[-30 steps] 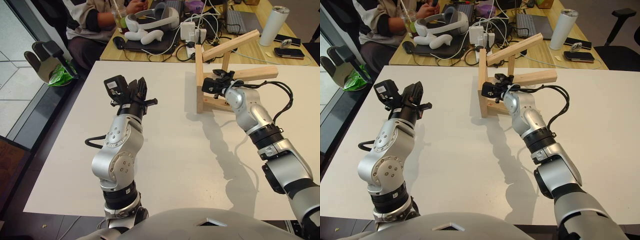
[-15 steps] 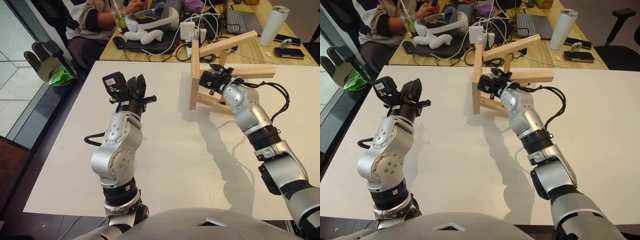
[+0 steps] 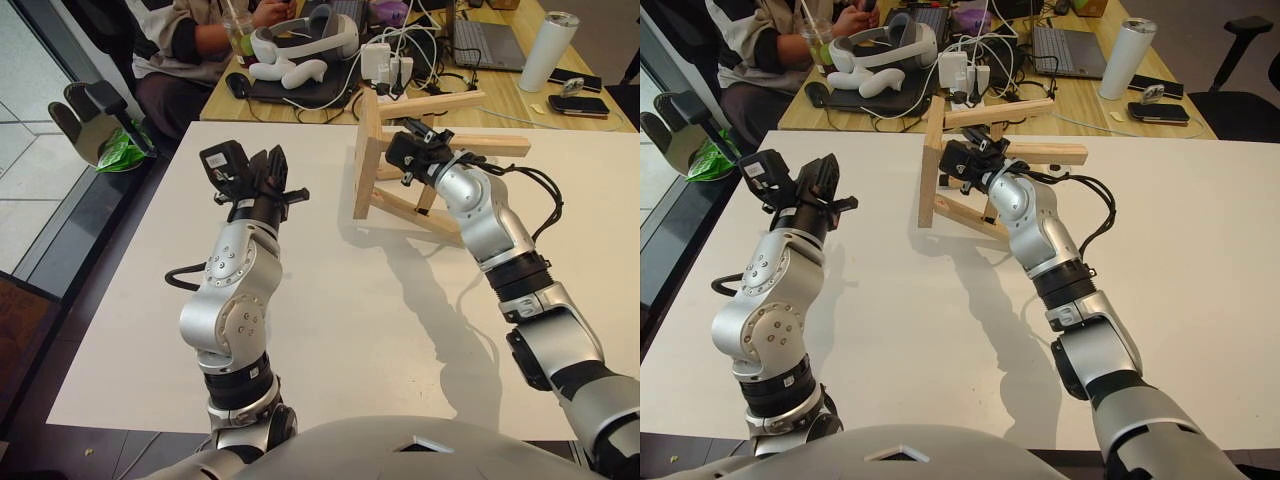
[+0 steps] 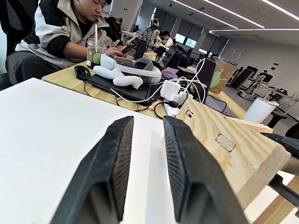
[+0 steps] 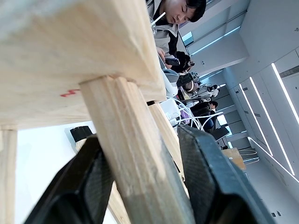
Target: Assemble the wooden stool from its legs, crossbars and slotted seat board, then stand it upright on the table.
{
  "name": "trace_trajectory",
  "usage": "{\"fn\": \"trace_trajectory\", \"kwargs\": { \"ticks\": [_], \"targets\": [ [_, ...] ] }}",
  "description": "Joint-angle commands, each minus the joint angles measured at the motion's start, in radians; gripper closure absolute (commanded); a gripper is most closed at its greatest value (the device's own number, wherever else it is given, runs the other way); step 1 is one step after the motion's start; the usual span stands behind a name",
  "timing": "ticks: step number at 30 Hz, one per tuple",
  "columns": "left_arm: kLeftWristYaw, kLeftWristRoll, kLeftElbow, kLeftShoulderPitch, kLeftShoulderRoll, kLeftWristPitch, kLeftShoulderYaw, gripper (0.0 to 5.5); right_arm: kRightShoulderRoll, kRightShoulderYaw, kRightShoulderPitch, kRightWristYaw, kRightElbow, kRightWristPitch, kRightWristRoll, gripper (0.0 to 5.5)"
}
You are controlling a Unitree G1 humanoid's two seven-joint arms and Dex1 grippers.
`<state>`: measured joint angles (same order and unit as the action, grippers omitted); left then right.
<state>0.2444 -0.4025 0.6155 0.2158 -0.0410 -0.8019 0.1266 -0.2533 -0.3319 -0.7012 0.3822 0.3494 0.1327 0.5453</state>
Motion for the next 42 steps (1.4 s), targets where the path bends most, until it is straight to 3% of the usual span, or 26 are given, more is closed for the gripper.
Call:
{"fn": "trace_trajectory", "kwargs": {
  "ticks": [1, 12, 42],
  "targets": [
    [-0.006, 0.009, -0.011, 0.02, 0.002, -0.008, 0.001, 4.37, -0.013, -0.01, 0.009, 0.015, -0.004, -0.018, -0.019, 3.52],
    [-0.012, 0.011, -0.01, 0.034, 0.011, -0.011, 0.029, 4.37, -0.104, -0.133, 0.036, 0.123, -0.008, -0.145, 0.038, 3.73],
    [-0.015, 0.013, -0.011, 0.045, 0.01, -0.01, 0.035, 4.37, -0.109, -0.159, 0.025, 0.129, 0.001, -0.164, 0.072, 3.74]
  ]
}}
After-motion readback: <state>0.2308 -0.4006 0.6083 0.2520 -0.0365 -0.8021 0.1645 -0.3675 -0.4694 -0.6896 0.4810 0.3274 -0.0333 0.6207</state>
